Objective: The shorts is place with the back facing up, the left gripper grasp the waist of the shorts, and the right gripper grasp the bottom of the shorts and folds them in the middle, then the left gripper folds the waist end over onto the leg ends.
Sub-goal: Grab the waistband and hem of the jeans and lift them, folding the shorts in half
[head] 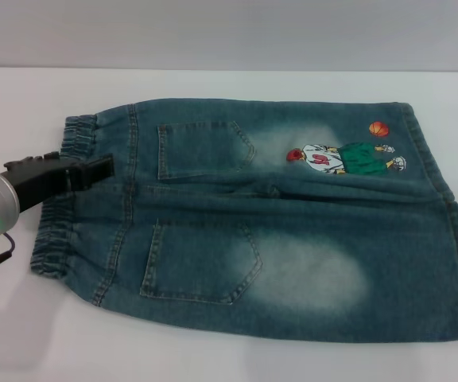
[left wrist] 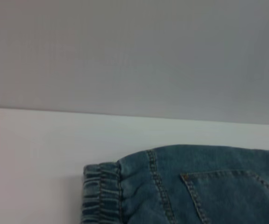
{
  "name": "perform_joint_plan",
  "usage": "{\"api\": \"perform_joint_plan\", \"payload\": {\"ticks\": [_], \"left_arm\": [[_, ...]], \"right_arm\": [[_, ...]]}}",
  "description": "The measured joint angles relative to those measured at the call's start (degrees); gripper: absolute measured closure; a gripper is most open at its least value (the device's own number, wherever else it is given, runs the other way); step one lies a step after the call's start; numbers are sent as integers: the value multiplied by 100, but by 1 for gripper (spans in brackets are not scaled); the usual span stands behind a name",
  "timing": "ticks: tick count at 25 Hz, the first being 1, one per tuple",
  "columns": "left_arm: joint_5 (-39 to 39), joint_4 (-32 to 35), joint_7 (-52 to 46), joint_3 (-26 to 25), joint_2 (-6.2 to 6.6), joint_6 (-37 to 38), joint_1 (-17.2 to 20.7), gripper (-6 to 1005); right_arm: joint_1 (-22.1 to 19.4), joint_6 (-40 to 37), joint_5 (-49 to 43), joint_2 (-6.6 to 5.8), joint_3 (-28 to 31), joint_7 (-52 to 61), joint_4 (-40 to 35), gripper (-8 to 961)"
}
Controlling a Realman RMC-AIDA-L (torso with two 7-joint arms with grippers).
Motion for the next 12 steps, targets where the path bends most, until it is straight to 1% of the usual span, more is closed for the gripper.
{"api": "perform_joint_plan", "payload": {"ticks": [3, 12], "left_arm": [[0, 35, 0, 19, -4, -6, 5, 155], [0, 136, 0, 30, -7, -12, 2, 154]], "right_arm": [[71, 5, -4, 7, -1, -24, -157, 251], [111, 63, -14, 2, -23, -33, -152, 251]]}}
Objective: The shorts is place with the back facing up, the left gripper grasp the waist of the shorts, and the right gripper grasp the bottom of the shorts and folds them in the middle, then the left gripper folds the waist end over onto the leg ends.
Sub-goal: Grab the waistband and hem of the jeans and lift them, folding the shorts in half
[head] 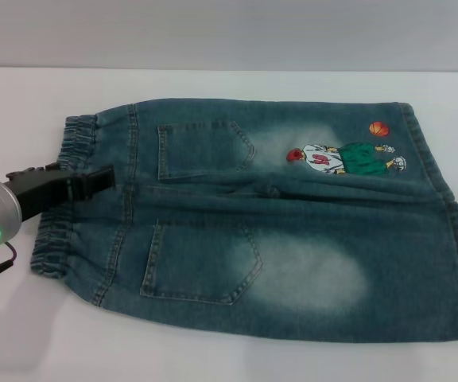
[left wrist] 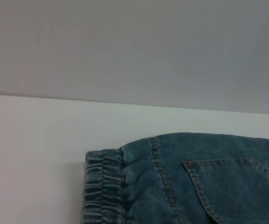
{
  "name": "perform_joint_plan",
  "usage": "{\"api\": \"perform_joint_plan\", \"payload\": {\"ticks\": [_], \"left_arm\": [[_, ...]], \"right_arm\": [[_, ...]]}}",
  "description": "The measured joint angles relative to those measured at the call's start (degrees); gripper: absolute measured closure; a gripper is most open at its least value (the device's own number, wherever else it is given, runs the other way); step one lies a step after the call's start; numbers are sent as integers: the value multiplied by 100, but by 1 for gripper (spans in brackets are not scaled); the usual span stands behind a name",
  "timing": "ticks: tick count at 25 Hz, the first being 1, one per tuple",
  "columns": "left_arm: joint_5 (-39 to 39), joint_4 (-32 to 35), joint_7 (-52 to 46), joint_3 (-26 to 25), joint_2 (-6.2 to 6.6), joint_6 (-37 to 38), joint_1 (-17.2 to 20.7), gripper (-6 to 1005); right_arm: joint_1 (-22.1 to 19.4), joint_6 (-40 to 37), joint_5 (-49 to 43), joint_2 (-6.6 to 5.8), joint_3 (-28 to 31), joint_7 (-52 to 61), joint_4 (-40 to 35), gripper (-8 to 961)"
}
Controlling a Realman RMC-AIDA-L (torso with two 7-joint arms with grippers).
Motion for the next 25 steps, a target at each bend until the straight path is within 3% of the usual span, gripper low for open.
{"api": "perform_joint_plan", "payload": {"ticks": [16, 25], "left_arm": [[45, 26, 9, -47, 5, -9, 23, 154], [60, 58, 60, -241, 4, -423, 29, 155]], "right_arm": [[62, 242, -17, -10, 149, -149, 23, 251], [54, 314, 16, 8, 114, -194, 17, 250]]}}
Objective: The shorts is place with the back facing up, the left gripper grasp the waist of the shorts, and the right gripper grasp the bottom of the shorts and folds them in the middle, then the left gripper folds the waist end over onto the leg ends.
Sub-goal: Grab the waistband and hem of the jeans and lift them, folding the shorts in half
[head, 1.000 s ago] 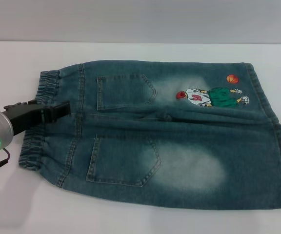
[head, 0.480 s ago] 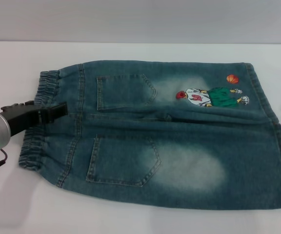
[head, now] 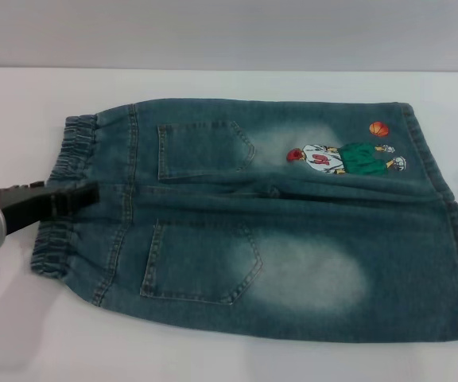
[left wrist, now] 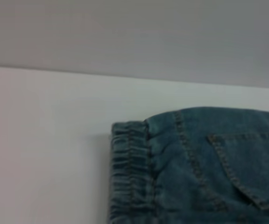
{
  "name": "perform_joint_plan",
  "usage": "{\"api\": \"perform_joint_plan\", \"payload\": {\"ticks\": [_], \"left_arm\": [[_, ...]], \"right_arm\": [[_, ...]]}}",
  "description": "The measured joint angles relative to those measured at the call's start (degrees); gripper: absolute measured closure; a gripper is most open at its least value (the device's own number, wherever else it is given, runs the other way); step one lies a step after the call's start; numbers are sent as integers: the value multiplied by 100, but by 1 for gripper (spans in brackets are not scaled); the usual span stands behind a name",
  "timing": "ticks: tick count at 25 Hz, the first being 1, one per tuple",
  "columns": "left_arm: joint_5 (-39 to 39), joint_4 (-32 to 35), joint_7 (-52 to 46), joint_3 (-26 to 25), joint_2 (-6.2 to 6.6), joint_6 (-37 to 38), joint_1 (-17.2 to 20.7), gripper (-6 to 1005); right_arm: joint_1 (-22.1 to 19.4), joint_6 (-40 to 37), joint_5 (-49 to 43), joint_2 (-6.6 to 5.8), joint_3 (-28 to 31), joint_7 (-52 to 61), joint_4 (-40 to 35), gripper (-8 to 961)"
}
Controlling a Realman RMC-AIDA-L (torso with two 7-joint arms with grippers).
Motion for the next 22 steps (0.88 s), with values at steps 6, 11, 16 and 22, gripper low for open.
{"api": "perform_joint_plan", "payload": {"ticks": [6, 11, 16, 22], "left_arm": [[3, -17, 1, -200, -12, -391, -4, 153], [22, -82, -30, -446, -13, -1003, -5, 154], [292, -114, -168, -474, -28, -1426, 2, 156], [412, -87, -230, -414, -31, -1612, -74, 159]], "right_arm": [[15, 23, 0, -1, 1, 3, -18, 250], [27, 56, 5, 5, 28, 14, -30, 250], [48, 57, 5, 6, 6, 15, -32, 250], [84, 56, 5, 6, -8, 15, -27, 250]]}}
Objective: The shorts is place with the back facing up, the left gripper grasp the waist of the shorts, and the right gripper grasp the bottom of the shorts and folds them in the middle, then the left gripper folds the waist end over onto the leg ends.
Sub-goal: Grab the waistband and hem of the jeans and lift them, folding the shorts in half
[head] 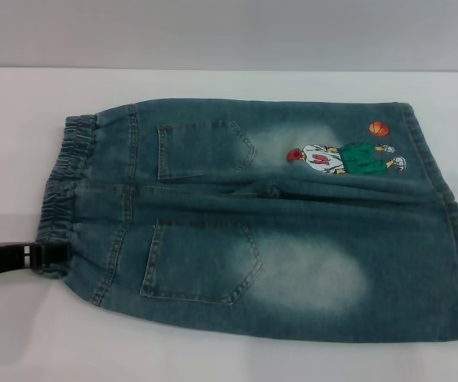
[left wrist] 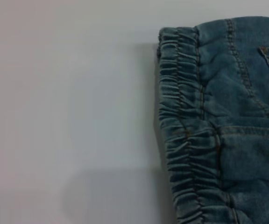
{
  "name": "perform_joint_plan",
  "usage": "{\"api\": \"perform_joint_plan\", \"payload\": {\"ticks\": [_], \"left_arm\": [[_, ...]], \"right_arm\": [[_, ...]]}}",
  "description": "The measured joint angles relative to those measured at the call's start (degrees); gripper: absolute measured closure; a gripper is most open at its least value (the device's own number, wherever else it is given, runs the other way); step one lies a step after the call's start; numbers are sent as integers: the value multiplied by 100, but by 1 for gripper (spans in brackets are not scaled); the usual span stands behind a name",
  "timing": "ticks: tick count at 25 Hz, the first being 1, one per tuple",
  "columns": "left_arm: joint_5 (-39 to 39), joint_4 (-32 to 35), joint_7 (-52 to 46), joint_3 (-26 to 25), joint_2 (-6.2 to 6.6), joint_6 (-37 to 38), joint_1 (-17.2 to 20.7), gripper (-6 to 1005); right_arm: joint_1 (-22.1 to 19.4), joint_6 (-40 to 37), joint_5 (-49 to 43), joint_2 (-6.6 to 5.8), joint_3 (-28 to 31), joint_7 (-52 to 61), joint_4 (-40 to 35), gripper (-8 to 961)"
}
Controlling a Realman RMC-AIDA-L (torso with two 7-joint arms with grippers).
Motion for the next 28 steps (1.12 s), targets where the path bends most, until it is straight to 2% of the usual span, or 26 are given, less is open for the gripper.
{"api": "perform_joint_plan", "payload": {"ticks": [28], "left_arm": [[11, 160, -16, 127, 0, -171, -138, 169]], "right_arm": [[12, 74, -3, 0, 10, -33, 33, 251]]}}
